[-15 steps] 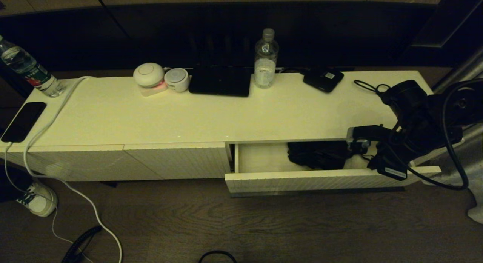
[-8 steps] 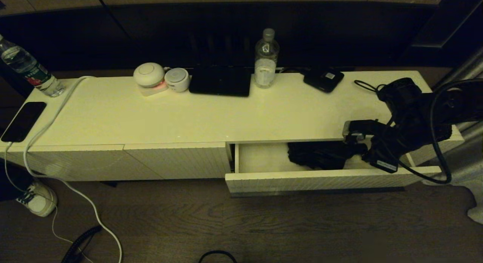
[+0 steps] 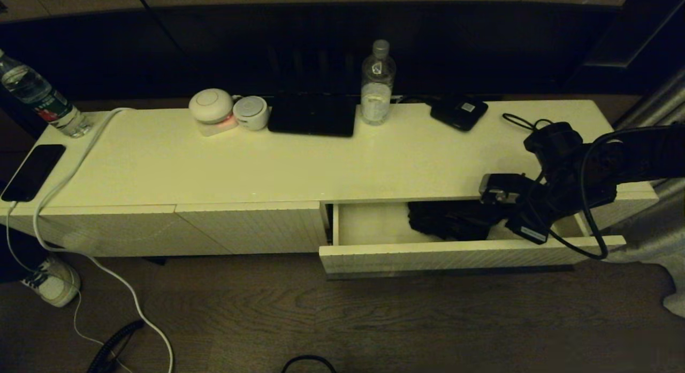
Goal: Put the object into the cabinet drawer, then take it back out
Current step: Open the drawer
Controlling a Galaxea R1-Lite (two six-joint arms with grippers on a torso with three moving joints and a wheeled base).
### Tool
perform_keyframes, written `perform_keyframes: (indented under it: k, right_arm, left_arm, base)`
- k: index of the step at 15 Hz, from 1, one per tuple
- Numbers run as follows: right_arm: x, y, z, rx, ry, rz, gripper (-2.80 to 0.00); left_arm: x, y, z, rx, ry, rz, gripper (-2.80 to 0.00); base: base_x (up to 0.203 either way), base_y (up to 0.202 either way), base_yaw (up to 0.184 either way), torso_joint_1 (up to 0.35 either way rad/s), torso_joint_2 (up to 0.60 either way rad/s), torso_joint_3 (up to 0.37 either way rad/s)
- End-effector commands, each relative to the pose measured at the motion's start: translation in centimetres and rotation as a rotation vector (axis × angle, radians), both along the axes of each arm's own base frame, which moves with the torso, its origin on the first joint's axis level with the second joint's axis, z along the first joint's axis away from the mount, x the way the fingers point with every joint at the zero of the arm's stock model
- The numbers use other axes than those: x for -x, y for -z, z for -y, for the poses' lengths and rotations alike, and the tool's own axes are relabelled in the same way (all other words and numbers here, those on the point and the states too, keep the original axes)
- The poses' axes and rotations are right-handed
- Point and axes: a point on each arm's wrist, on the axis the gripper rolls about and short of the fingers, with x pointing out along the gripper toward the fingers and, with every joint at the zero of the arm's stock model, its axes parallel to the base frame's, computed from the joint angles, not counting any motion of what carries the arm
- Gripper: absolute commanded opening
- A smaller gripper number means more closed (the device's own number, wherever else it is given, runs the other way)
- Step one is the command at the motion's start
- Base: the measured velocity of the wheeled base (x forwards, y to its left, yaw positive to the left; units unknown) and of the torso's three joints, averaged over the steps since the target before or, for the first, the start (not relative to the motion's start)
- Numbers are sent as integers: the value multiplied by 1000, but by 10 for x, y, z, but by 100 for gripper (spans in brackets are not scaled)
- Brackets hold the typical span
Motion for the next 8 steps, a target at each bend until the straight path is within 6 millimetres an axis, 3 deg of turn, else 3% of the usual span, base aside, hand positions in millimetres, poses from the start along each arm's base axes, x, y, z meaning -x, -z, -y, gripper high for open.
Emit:
perform_keyframes:
  k: [1, 5, 8]
  right_arm:
    - [1, 5, 0, 6, -3, -21, -280]
    - [23, 23, 2, 16, -5, -116, -280]
    - [35, 25, 3, 19, -5, -143, -280]
  left_arm:
    - [0, 0, 0, 1, -1, 2, -280]
    - [0, 0, 0, 1, -1, 2, -280]
    - [0, 0, 0, 1, -1, 2, -280]
  base:
    - [0, 0, 0, 0, 0, 0]
    - [0, 0, 0, 0, 0, 0]
    - [0, 0, 0, 0, 0, 0]
